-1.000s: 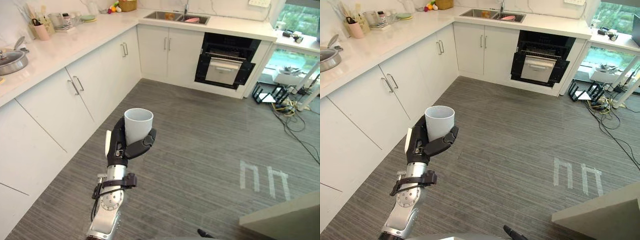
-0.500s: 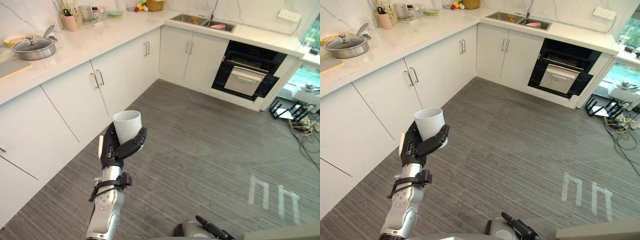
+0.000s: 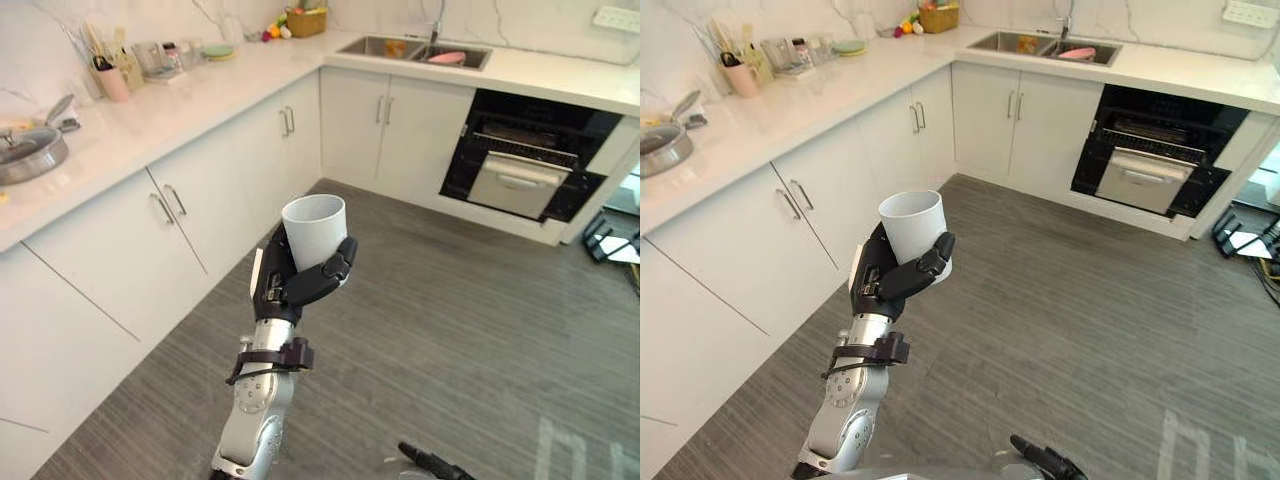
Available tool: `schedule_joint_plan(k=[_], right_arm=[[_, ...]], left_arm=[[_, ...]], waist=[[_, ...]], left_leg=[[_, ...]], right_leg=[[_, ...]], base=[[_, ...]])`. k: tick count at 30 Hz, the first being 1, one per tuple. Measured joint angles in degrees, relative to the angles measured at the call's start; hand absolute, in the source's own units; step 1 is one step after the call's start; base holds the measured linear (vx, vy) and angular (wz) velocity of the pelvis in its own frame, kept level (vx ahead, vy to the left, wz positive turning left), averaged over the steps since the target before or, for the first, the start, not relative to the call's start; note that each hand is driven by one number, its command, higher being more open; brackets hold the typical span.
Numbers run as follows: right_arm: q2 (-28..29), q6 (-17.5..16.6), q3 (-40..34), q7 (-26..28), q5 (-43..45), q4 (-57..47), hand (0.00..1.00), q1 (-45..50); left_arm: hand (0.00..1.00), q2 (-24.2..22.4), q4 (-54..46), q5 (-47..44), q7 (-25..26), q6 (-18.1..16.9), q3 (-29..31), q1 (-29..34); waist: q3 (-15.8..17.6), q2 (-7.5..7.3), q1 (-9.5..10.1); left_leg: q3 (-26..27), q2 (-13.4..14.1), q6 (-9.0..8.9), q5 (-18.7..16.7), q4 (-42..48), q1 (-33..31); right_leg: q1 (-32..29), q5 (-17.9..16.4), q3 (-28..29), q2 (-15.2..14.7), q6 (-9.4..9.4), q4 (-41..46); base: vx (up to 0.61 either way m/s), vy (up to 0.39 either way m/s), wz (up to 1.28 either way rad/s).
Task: Walk over to the sink, pick up the cup, carry it to the dishwasher, place the cup inside the dishwasher, then close the dishwasher door
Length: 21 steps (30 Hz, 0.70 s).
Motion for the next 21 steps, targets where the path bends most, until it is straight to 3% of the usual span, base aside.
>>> schedule_joint_plan(k=[1,2,3,4,6,7,8,9,11,12,13,14,15,16,19,21], right_arm=[[-0.15,-0.12,0.36,0.03,-0.51,0.9,1.0,-0.68],[-0.21,-0.47,0.82,0.05,-1.86,3.38,1.0,-2.41],[-0.19,-1.02,0.79,0.07,-2.28,6.01,1.0,-3.89],[-0.19,-1.25,0.49,0.35,-2.76,7.1,1.0,-4.3],[-0.31,-2.74,-0.59,1.75,-5.59,10.28,1.0,-4.71],[-0.26,-3.25,-1.0,1.82,-6.51,11.6,1.0,-4.83],[0.37,-3.53,-2.61,1.48,-7.31,13.95,1.0,-5.56],[1.14,-3.26,-5.21,1.76,-8.26,15.95,1.0,-7.18],[1.65,-3.27,-7.67,1.83,-8.39,17.49,1.0,-7.77],[2.42,-3.63,-9.72,1.47,-8.27,17.57,1.0,-7.57],[2.84,-4.13,-11.27,0.92,-8.23,16.92,1.0,-7.31],[2.91,-4.27,-12.05,0.81,-8.22,16.57,1.0,-7.29],[2.74,-4.76,-12.97,0.76,-8.25,15.69,1.0,-7.33],[2.48,-4.99,-13.99,0.86,-8.08,15.03,1.0,-7.35],[3.08,-5.04,-14.53,1.08,-6.67,12.62,1.0,-7.21],[4.34,-4.74,-17.19,2.13,-5.96,11.78,1.0,-7.79]], left_arm=[[0.0,0.3,-0.11,0.0,-0.04,-0.01,1.0,0.1],[0.0,0.5,-0.15,-0.03,-0.06,-0.18,3.02,0.74],[0.0,0.77,-0.11,-0.05,-0.07,-0.33,4.45,1.78],[0.0,0.85,-0.11,-0.06,-0.09,-0.55,4.78,2.47],[0.0,1.08,-0.09,-0.16,-0.68,-1.69,4.8,4.31],[0.0,1.28,0.49,-0.18,-1.4,-2.2,4.87,4.63],[0.0,2.06,2.03,-0.3,-2.59,-2.47,5.22,4.21],[0.0,2.98,2.7,-1.15,-3.81,-2.37,5.74,2.85],[0.0,3.89,3.43,-2.15,-4.39,-1.99,5.67,1.51],[0.0,4.57,3.43,-2.61,-4.92,-1.48,5.64,0.76],[0.0,5.16,3.44,-2.79,-5.79,-1.09,5.01,-0.84],[0.0,5.35,3.42,-2.79,-6.3,-1.07,4.49,-1.7],[0.0,5.58,3.41,-2.62,-7.06,-1.03,3.79,-3.33],[0.0,5.49,3.41,-2.18,-7.18,-1.03,3.4,-3.79],[0.0,5.68,3.76,-1.09,-7.21,-0.99,1.81,-4.44],[0.0,5.75,4.99,-1.11,-7.89,0.06,-0.87,-7.52]], waist=[[0.07,-0.13,0.07],[0.33,-0.68,0.4],[0.56,-1.04,1.07],[0.58,-0.99,1.38],[0.86,-0.62,3.03],[0.96,-0.66,3.65],[0.73,-2.21,4.1],[1.41,-3.84,3.5],[1.68,-4.61,3.68],[1.48,-5.04,3.61],[1.05,-5.52,3.46],[0.92,-5.63,3.45],[0.94,-5.84,3.41],[1.09,-5.38,2.9],[0.71,-4.05,0.51],[1.23,-3.5,-0.85]], left_leg=[[0.42,-1.36,0.18,-0.94,-5.05,-0.82],[0.12,-4.63,-0.27,-0.85,-17.24,-1.84],[-1.55,-7.77,-0.9,2.12,-30.59,-2.66],[-2.92,-8.65,-1.44,4.72,-35.78,-3.47],[-7.9,-8.91,-3.45,12.81,-42.99,-7.85],[-8.73,-8.88,-3.13,18.1,-43.28,-8.04],[-8.46,-10.42,0.45,22.13,-41.98,-6.45],[-7.86,-11.94,2.24,19.51,-38.78,-6.27],[-6.77,-12.89,2.8,13.67,-32.2,-5.85],[-6.17,-13.69,3.51,9.25,-29.07,-3.95],[-5.82,-14.91,4.44,6.53,-28.8,-1.47],[-5.77,-15.48,4.83,5.62,-29.76,0.11],[-5.34,-16.59,5.22,5.08,-32.71,3.7],[-4.7,-16.73,5.27,5.06,-36.77,8.55],[-4.38,-15.25,5.01,5.21,-43.64,16.35],[-4.36,-12.71,3.43,3.69,-45.75,21.23]], right_leg=[[0.97,0.01,0.53,-0.41,0.01,-1.01],[2.64,0.01,1.85,-1.81,0.09,-2.39],[3.96,0.06,3.28,-3.25,1.0,-3.12],[4.56,0.02,3.94,-3.54,1.56,-3.41],[7.74,-1.17,5.74,-3.19,4.61,-3.57],[9.73,-1.76,6.6,-3.23,5.64,-3.48],[11.41,-2.04,7.48,-4.83,6.11,-2.19],[10.17,-1.2,8.0,-6.94,7.63,3.21],[8.73,1.24,8.1,-8.73,9.69,11.78],[7.09,5.0,7.25,-10.3,9.6,19.98],[3.81,12.0,6.16,-12.45,10.52,28.71],[1.97,15.94,5.63,-13.96,11.66,32.99],[-2.87,15.83,3.55,-17.2,8.97,42.2],[-7.5,11.54,1.7,-18.51,4.13,48.61],[-14.95,3.89,-2.04,-15.75,3.63,47.48],[-20.32,-0.24,-7.84,-11.85,3.48,33.64]], base=[[0.53,-0.017,-0.45],[0.52,0.016,-0.6],[0.62,0.06,-0.65],[0.53,0.079,-0.53],[0.56,0.175,-0.46],[0.71,0.285,-0.39],[0.72,0.268,-0.05],[0.59,0.207,0.06],[0.46,0.141,-0.02],[0.65,0.226,-0.1],[0.64,0.229,-0.07],[0.58,0.215,-0.08],[0.44,0.159,-0.3],[0.41,0.146,-0.4],[0.34,0.052,-0.27],[0.45,-0.084,-0.11]])
